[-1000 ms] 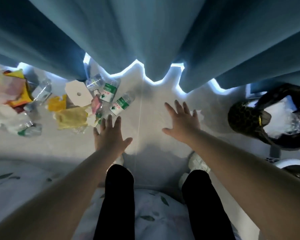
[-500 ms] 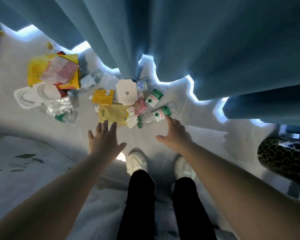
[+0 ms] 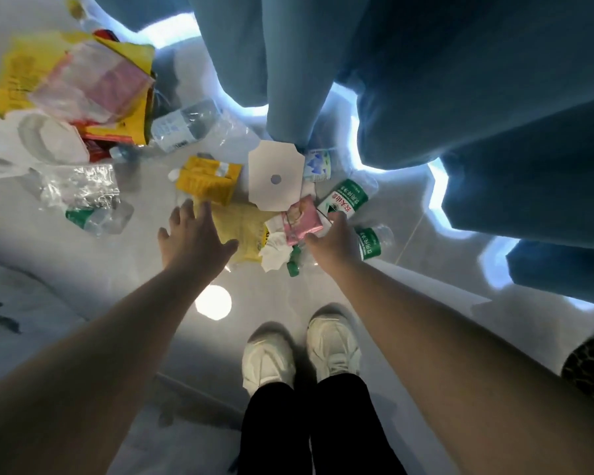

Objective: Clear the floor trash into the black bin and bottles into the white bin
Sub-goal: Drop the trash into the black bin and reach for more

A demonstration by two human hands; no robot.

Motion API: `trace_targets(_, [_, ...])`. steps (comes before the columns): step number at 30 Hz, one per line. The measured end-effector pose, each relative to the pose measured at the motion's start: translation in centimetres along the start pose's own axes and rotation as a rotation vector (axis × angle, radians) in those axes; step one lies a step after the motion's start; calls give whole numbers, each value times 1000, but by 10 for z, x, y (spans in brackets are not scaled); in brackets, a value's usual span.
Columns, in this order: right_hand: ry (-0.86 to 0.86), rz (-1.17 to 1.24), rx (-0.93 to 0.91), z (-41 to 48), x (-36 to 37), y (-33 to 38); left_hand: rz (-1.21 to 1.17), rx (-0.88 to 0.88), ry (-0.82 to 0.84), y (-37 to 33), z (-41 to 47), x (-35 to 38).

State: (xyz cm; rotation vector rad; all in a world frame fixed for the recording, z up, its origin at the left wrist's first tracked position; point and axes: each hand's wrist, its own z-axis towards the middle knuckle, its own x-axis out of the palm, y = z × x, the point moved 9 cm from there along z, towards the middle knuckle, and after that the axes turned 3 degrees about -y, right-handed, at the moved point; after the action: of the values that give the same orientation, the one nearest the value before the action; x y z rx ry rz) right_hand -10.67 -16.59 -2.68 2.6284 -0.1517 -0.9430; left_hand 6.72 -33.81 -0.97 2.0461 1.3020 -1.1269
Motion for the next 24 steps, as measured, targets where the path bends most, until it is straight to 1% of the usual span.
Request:
trace_targets(3, [-48,94,85,31,13,-11,-3,-6,-66,1,34,9])
trace_targets(7, [-110,150,149,59,20,-22,6,35,-77,-1,65,29])
trace_targets(10, [-147,163,151,71,26,-23,10,30,-85,0,80,45])
trace_targets(12, [-157,151,105,75,25,-17,8,18,-118,2,85,46])
trace_targets(17, [-131,21,13,73,16,-4,-22,58,-260,12,88,20])
trace_targets(20, [-136,5,20,64,7,-4,-71,77,-369,20,81,-12])
trace_targets(24, [-178,0,31,52,-8,-5,-207,74,-504,28,52,-55])
